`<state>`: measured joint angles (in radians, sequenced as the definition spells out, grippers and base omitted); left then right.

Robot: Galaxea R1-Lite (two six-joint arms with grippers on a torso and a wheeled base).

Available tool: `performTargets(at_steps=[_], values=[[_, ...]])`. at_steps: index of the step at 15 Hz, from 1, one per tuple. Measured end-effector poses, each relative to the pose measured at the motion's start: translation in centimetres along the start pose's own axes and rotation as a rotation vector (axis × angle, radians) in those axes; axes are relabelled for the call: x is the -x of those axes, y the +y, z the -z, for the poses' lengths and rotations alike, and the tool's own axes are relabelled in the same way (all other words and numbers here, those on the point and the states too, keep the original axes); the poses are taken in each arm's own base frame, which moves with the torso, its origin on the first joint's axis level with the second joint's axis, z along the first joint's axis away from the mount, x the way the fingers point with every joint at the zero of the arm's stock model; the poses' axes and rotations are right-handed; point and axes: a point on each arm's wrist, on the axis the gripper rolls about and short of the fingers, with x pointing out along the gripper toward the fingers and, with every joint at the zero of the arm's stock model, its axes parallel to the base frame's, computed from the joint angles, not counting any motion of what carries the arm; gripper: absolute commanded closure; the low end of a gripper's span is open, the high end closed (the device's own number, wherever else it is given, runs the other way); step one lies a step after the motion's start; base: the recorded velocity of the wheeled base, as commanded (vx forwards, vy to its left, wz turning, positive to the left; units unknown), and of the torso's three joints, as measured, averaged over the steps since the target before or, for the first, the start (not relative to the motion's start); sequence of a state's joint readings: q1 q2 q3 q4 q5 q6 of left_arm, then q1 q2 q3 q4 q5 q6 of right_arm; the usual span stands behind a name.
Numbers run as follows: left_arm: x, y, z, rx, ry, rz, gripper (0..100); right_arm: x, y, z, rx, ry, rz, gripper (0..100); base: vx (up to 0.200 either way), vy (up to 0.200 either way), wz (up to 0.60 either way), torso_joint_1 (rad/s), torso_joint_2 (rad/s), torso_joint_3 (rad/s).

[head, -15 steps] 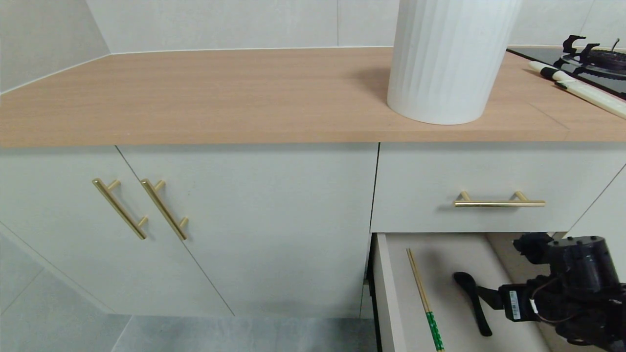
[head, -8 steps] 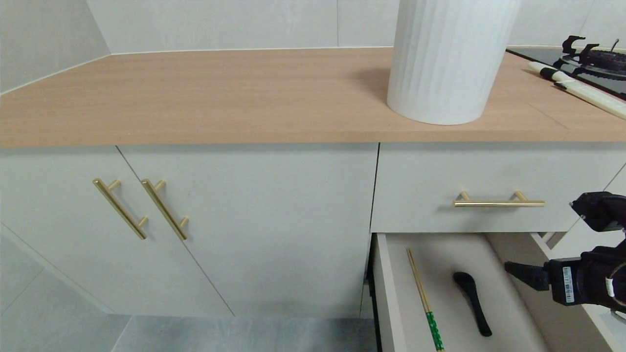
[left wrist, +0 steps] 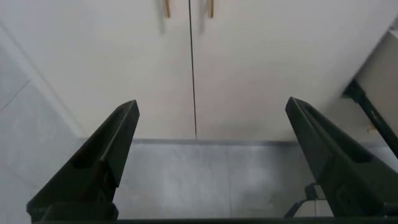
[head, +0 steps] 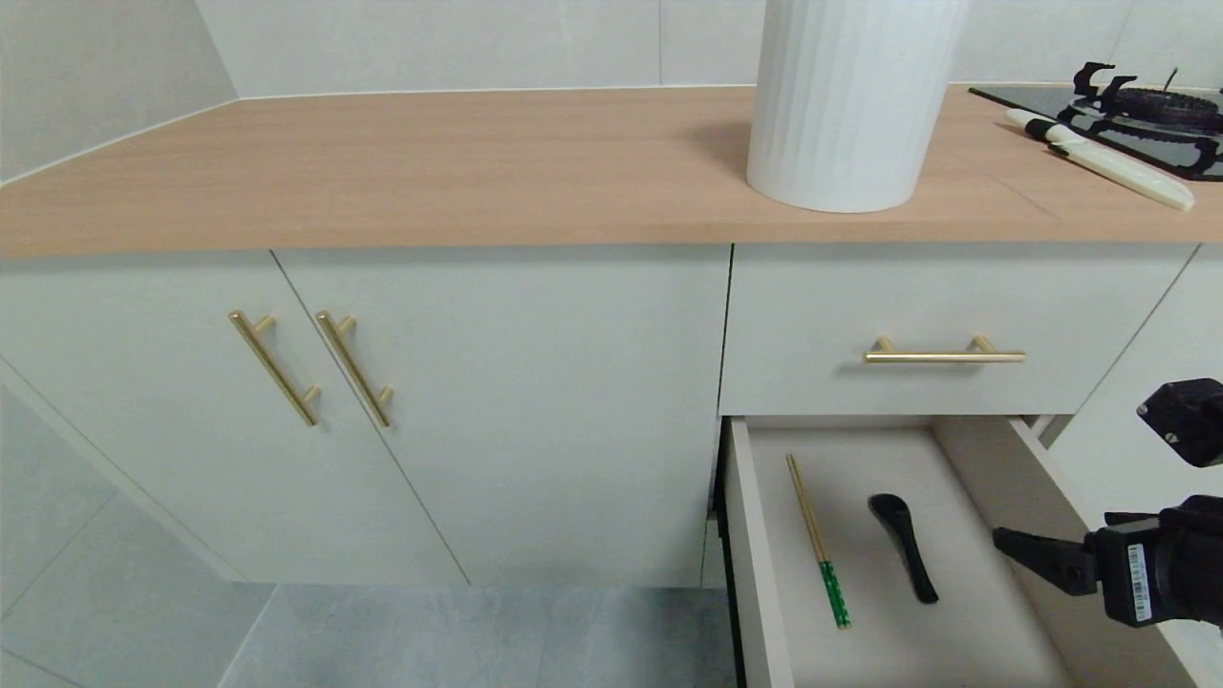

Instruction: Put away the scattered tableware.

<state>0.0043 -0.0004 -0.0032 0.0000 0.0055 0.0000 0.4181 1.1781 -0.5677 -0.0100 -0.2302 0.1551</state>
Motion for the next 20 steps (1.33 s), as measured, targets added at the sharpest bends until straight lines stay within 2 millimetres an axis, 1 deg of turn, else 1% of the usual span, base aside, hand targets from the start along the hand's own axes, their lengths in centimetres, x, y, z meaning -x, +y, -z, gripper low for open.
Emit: performTargets(at_steps=[4,7,9,12,16,18,20], values=[[0.0,0.0,0.0,0.000,0.000,0.000,0,0.5,0.5,0.9,0.047,0.069,-0.029,0,-0.200,0.000,0.00,0.001,0.00,0.001],[0.0,0.0,0.0,0.000,0.000,0.000,0,0.7,0.8,1.9,0.094,0.159,-0.044,0,0.000,0.000,0.00,0.000,0.00,0.000],[0.0,0.0,0.0,0.000,0.000,0.000,0,0.4,1.0,2.3,0.115,0.213,-0.070,0,0.000,0.000,0.00,0.000,0.00,0.000],[0.0,0.0,0.0,0.000,0.000,0.000,0,-0.6,1.5,2.8,0.130,0.318,-0.113,0,0.000,0.000,0.00,0.000,0.00,0.000],[0.0,0.0,0.0,0.000,0.000,0.000,0,-2.9,2.4,3.2,0.071,0.425,-0.094,0,0.000,0.000,0.00,0.000,0.00,0.000],[0.0,0.0,0.0,0.000,0.000,0.000,0,-4.1,2.8,2.9,0.006,0.430,-0.065,0,0.000,0.000,0.00,0.000,0.00,0.000],[0.0,0.0,0.0,0.000,0.000,0.000,0,-5.0,3.1,2.7,-0.017,0.410,-0.028,0,0.000,0.000,0.00,0.000,0.00,0.000]])
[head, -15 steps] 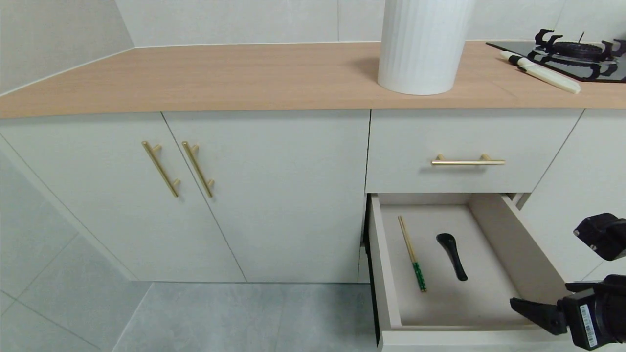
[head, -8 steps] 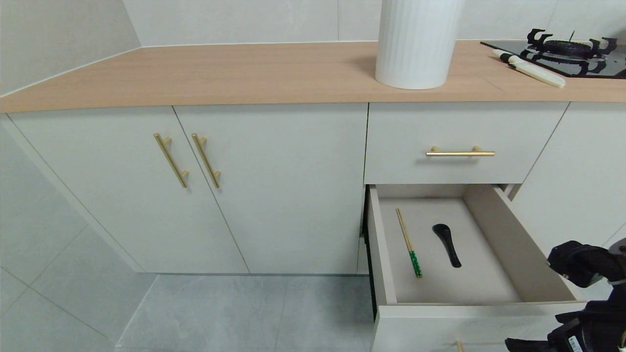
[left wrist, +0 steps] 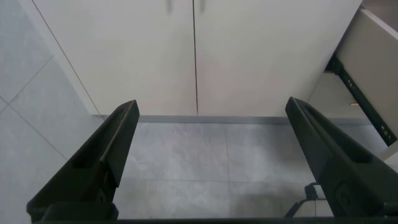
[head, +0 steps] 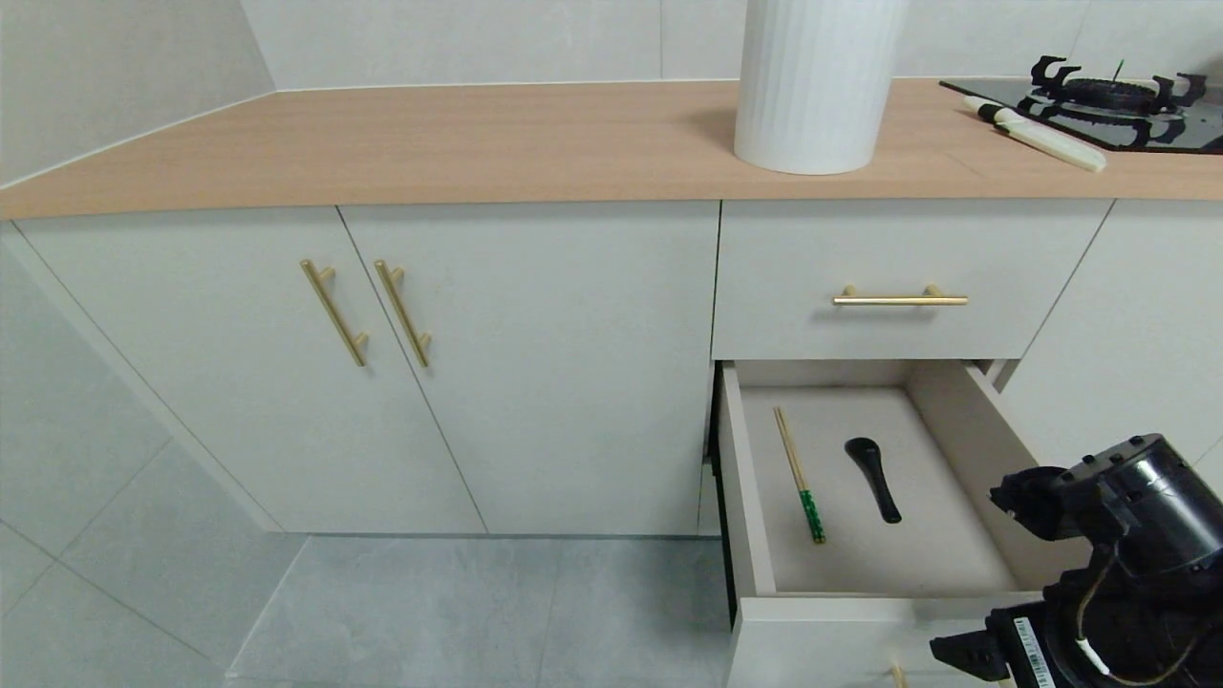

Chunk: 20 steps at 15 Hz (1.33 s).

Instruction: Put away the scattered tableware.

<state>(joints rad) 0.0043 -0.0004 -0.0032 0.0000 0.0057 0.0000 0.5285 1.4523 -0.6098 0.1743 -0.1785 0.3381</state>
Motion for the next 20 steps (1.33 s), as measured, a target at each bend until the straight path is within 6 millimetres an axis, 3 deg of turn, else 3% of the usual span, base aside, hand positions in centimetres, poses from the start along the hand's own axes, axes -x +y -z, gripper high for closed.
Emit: performTargets(at_steps=[6,9,16,20], values=[[0.0,0.0,0.0,0.000,0.000,0.000,0,-1.2,0.2,-0.5,-0.008,-0.027,0.062,0,0.000,0.000,0.00,0.000,0.00,0.000],[0.0,0.0,0.0,0.000,0.000,0.000,0,-1.9,0.5,-1.8,-0.023,-0.105,0.069,0,0.000,0.000,0.00,0.000,0.00,0.000],[0.0,0.0,0.0,0.000,0.000,0.000,0,-4.4,-0.1,-7.8,-0.059,-0.170,0.114,0,0.000,0.000,0.00,0.000,0.00,0.000],[0.0,0.0,0.0,0.000,0.000,0.001,0,-6.7,-0.4,-10.1,-0.081,-0.180,0.135,0,0.000,0.000,0.00,0.000,0.00,0.000]])
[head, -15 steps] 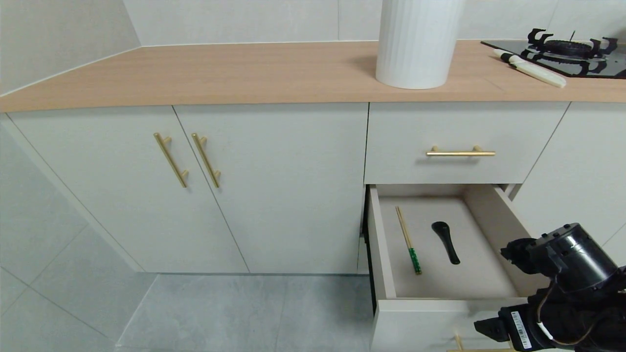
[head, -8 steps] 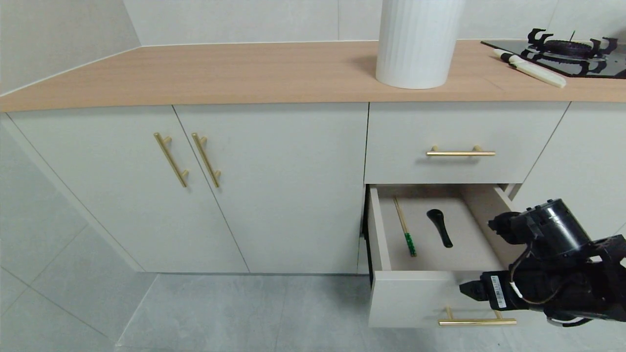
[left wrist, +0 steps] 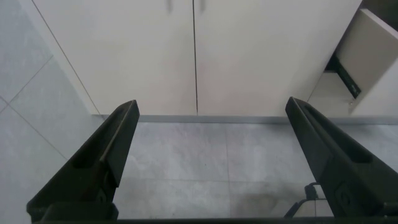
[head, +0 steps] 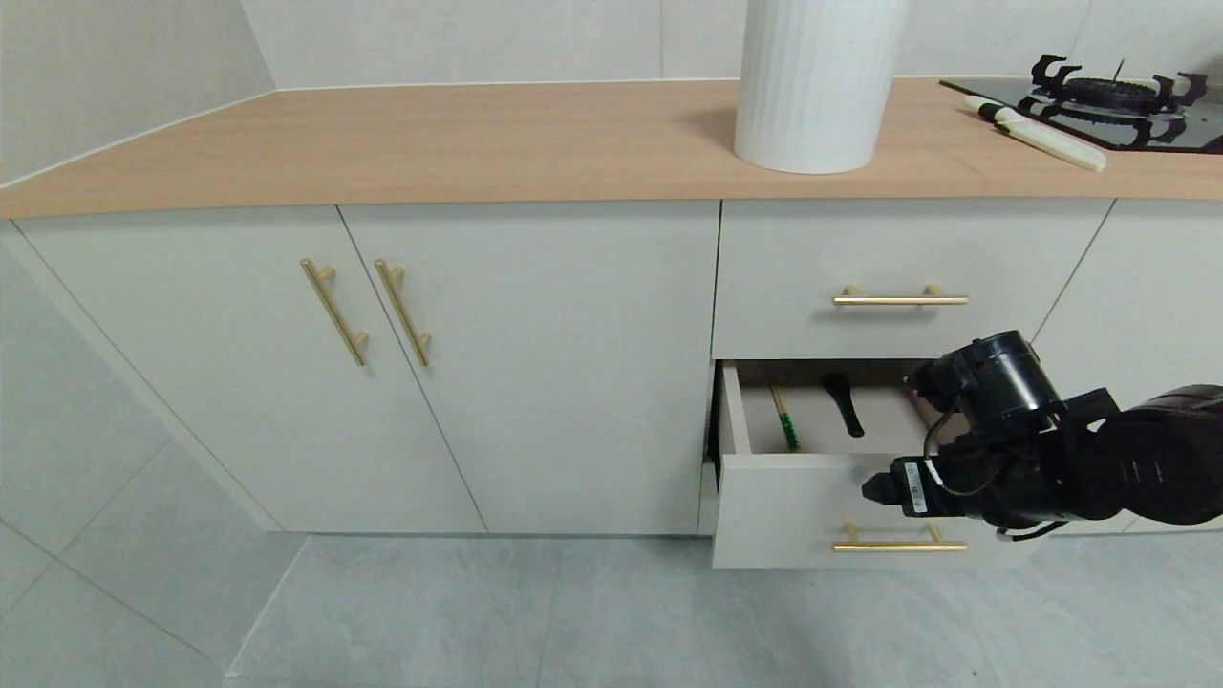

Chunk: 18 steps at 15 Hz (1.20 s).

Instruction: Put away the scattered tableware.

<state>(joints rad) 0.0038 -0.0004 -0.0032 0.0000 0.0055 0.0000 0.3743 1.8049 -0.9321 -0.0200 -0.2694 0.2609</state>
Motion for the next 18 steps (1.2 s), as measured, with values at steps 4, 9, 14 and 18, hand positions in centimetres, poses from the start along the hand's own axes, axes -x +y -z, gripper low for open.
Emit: performTargets(at_steps=[4,9,14,18], values=[[0.0,0.0,0.0,0.000,0.000,0.000,0,-2.0,-0.1,-0.4,-0.051,-0.118,-0.018,0,0.000,0.000,0.00,0.000,0.00,0.000],[0.0,0.0,0.0,0.000,0.000,-0.001,0,-3.9,-0.1,0.0,-0.091,-0.281,-0.045,0,0.000,0.000,0.00,0.000,0.00,0.000],[0.0,0.0,0.0,0.000,0.001,0.000,0,-6.2,0.4,-0.4,-0.154,-0.460,0.005,0,0.000,0.000,0.00,0.000,0.00,0.000],[0.0,0.0,0.0,0.000,0.001,0.000,0,-7.9,0.3,-0.1,-0.174,-0.492,0.036,0,0.000,0.000,0.00,0.000,0.00,0.000]])
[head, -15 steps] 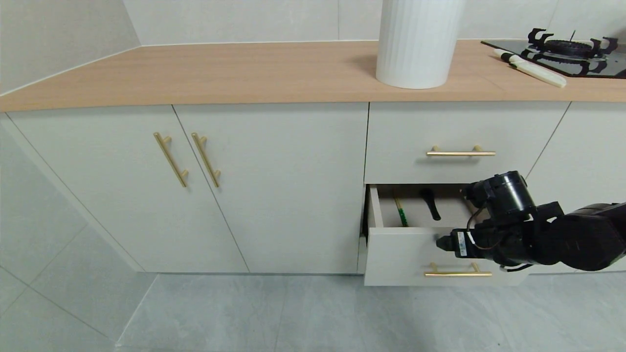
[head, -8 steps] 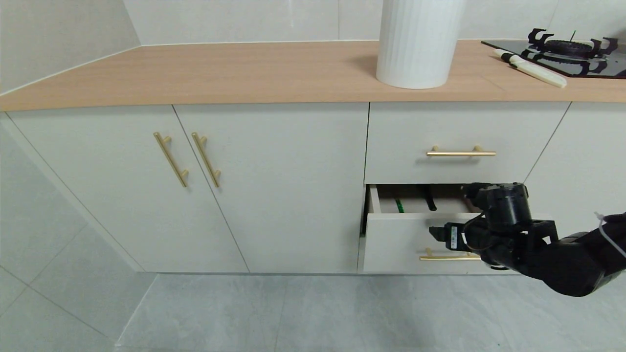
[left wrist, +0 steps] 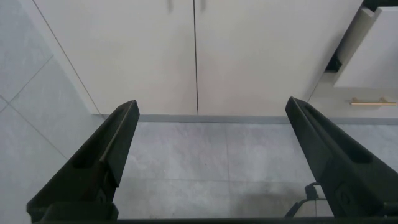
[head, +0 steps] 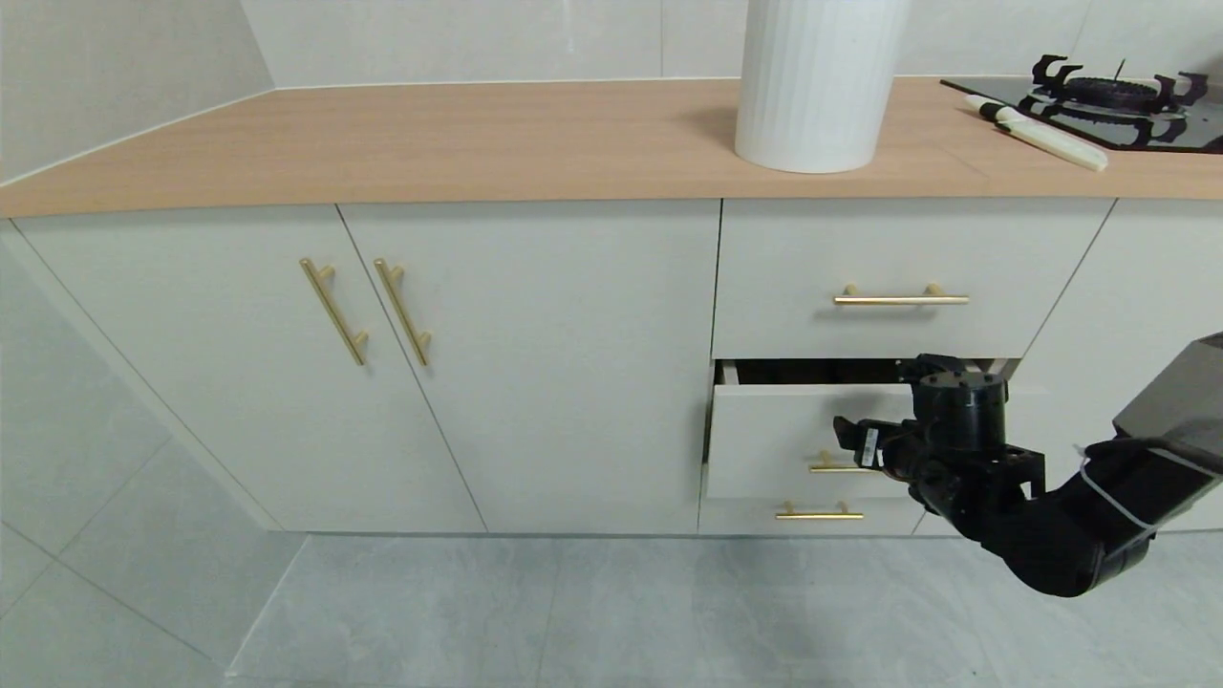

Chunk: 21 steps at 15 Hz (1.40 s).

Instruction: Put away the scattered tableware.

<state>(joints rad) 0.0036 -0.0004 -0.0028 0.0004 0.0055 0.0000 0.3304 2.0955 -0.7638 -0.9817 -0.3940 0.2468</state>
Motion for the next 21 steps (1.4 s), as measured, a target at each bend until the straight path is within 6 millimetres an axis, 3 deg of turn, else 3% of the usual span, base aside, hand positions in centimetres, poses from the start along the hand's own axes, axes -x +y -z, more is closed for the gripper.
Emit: performTargets(at_steps=[21], values=[[0.0,0.0,0.0,0.000,-0.001,0.000,0,-4.4,-0.9,-0.9,-0.077,-0.136,0.131,0,0.000,0.000,0.00,0.000,0.00,0.000]])
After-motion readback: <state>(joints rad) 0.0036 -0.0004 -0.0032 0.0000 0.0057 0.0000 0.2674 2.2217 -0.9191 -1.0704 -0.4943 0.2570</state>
